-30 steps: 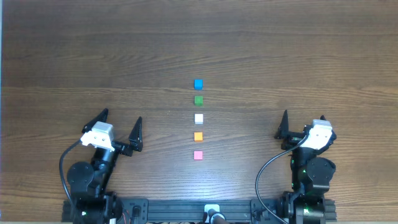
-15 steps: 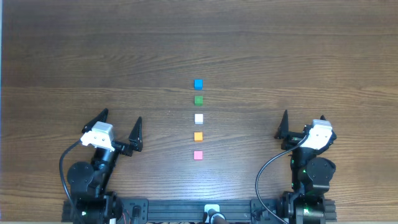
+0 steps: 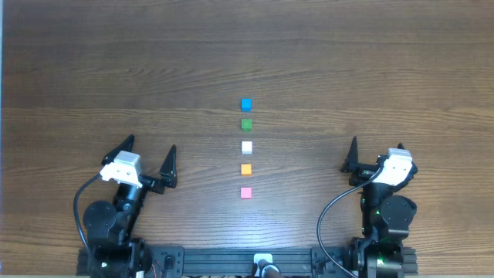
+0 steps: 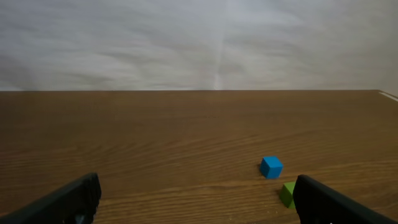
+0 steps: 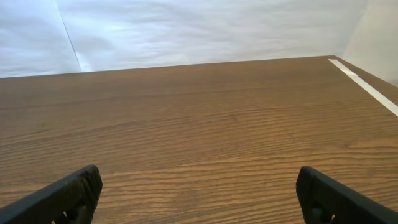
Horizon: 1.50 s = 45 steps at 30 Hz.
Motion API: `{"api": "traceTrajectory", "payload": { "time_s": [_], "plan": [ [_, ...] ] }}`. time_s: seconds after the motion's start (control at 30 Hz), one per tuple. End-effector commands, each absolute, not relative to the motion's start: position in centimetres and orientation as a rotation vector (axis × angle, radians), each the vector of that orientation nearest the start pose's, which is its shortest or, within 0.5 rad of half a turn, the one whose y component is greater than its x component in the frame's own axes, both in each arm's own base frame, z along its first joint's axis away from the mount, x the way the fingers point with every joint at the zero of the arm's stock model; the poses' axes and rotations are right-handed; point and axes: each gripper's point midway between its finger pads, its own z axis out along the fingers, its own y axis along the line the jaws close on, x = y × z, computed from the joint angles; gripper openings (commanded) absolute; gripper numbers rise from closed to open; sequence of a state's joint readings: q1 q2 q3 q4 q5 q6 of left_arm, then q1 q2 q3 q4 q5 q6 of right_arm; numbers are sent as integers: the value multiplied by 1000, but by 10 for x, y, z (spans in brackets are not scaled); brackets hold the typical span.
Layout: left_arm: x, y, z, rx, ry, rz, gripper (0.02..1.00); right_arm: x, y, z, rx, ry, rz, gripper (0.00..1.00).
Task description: Stack Cubes
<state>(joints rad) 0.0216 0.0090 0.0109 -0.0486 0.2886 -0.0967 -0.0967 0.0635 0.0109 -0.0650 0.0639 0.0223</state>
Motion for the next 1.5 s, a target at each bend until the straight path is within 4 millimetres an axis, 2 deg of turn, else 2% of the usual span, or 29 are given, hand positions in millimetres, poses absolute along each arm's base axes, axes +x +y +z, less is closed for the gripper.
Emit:
{"api": "traceTrajectory", "payload": {
  "time_s": [0.03, 0.2, 0.27, 0.33, 0.47, 0.67, 0.8, 0.9, 0.93, 1.07, 1.37, 1.5],
  "plan": [
    [240, -46, 164, 147, 1617, -288, 998, 246, -35, 146, 150, 1689, -115, 993],
    [240, -48, 165, 129, 1616, -318, 998, 246, -35, 146, 150, 1689, -115, 993],
    [239, -49, 171, 111, 1594, -346, 998, 246, -35, 146, 150, 1689, -115, 993],
    [236, -54, 191, 107, 1569, -400, 993, 246, -35, 146, 150, 1689, -115, 991],
    [224, -78, 237, 197, 1584, -523, 993, 246, -35, 146, 150, 1689, -115, 993],
    [202, -112, 315, 228, 1808, -781, 978, 246, -35, 146, 150, 1689, -115, 993],
    [194, -125, 336, 246, 1966, -850, 945, 246, -35, 146, 150, 1689, -115, 991],
    [188, -131, 330, 147, 2174, -902, 954, 246, -35, 146, 150, 1689, -115, 993],
    [188, -130, 322, 84, 2239, -896, 987, 246, -35, 146, 150, 1689, -115, 993],
    [186, -134, 290, -90, 2435, -851, 991, 246, -35, 146, 150, 1689, -115, 991],
    [186, -181, 239, -192, 2675, -708, 996, 246, -35, 146, 150, 1689, -115, 993],
    [174, -212, 203, -212, 2790, -547, 993, 246, -35, 146, 150, 1689, -115, 991]
  ]
}}
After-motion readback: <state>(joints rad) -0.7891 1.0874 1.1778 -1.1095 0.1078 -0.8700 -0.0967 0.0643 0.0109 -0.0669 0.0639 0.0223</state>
